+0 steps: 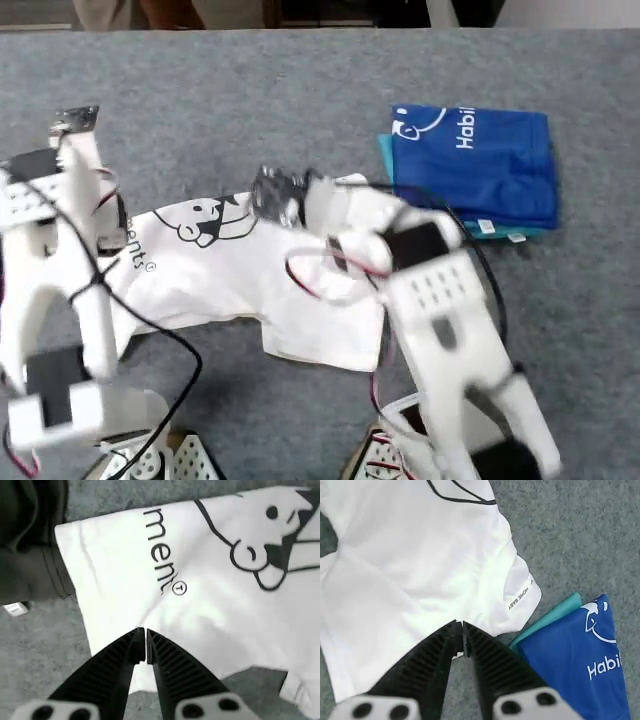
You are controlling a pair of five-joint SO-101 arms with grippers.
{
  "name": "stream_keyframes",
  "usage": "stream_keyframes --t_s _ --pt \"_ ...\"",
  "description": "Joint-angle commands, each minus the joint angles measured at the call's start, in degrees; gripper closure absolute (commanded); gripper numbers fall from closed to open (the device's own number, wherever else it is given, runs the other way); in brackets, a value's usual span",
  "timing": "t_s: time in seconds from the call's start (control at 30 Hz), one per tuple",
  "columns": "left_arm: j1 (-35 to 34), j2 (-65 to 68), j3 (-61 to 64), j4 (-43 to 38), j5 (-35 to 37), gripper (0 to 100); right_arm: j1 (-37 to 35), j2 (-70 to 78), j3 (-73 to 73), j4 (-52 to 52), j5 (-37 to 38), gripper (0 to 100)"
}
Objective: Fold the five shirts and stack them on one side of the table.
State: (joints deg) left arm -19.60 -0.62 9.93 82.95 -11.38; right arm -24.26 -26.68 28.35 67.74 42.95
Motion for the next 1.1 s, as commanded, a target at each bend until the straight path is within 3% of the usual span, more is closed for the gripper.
stream_keyframes --t_s 0.0,0.23,0.53,0.7,0.83,1.07 --pt "0.5 9.5 -5.5 -4.9 5.5 98 1.0 10.5 -7.2 -3.7 -2.5 99.6" --pt "0.5 22.7 -17.8 -9.9 6.9 98 3.6 30.9 -12.8 -15.2 -6.0 99.6" --pt "-1.9 38.7 -34.4 -9.1 -3.6 98 12.9 49.6 -26.4 -16.1 -5.8 99.6" --pt "-4.7 48.3 -43.8 -5.9 -11.9 98 14.8 52.6 -30.5 -16.1 -5.7 99.6" --pt "-5.8 52.3 -54.3 -0.4 -14.1 98 14.6 52.8 -32.0 -14.9 -5.5 99.6" --pt "-3.5 52.4 -73.8 15.3 -14.0 98 12.7 52.8 -45.1 1.1 -2.8 99.7"
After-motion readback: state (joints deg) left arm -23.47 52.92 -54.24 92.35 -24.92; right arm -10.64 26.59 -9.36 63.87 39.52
